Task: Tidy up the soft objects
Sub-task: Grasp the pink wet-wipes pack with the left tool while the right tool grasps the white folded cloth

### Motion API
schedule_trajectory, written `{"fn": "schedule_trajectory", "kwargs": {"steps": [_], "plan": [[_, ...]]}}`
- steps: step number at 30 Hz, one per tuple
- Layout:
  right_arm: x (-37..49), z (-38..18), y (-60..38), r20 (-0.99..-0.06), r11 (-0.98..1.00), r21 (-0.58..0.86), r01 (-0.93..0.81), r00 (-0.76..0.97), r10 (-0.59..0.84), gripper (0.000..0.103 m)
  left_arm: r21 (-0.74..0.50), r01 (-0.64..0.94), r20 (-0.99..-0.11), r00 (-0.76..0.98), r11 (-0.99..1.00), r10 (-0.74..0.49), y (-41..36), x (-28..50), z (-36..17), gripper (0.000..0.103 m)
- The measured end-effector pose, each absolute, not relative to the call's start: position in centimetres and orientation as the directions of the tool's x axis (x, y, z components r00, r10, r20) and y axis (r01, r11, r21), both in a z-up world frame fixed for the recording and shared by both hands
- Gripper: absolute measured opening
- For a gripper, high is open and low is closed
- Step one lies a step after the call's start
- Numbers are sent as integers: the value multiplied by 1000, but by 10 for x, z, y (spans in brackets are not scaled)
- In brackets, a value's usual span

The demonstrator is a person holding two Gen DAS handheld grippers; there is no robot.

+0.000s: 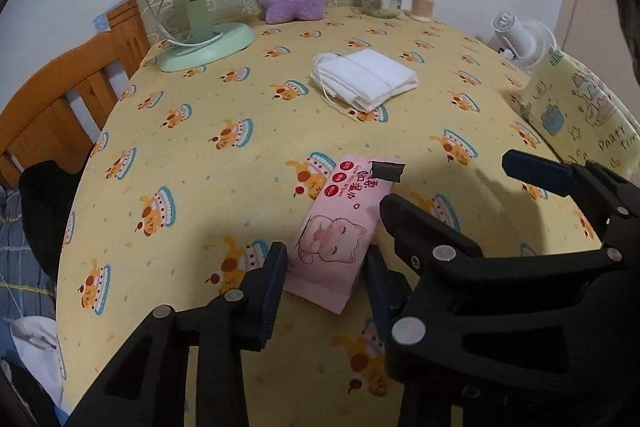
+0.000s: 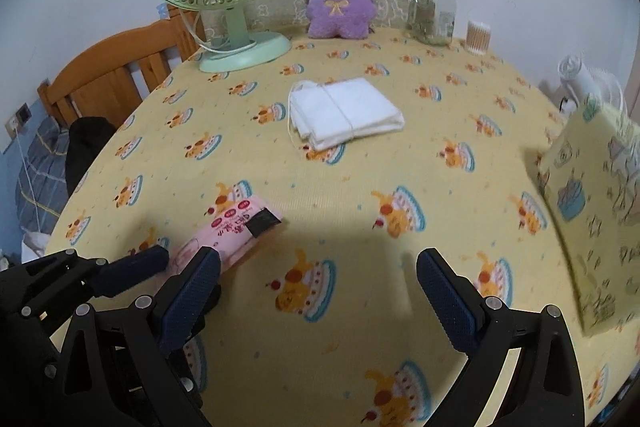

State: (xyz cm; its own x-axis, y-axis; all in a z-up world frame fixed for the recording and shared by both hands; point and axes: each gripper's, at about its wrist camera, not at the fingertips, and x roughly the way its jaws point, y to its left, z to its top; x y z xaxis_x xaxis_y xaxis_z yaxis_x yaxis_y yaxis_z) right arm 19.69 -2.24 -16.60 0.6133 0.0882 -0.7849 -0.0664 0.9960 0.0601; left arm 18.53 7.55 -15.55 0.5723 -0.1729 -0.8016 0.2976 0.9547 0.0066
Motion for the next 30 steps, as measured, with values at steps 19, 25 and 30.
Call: {"fn": "schedule_trajectory", "kwargs": {"steps": [19, 25, 30], "plan": [[231, -161, -33, -792, 983, 98, -154, 586, 170, 100, -41, 157, -806, 578, 987, -125, 69, 212, -154, 66], [238, -171, -42, -803, 981, 129, -142, 566, 187, 100, -23, 196, -819, 559, 980, -131, 55, 221, -156, 40], [254, -167, -48, -802, 984, 129, -120, 571, 175, 100, -31, 169, -822, 557, 985, -122, 55, 236, -150, 39]]}}
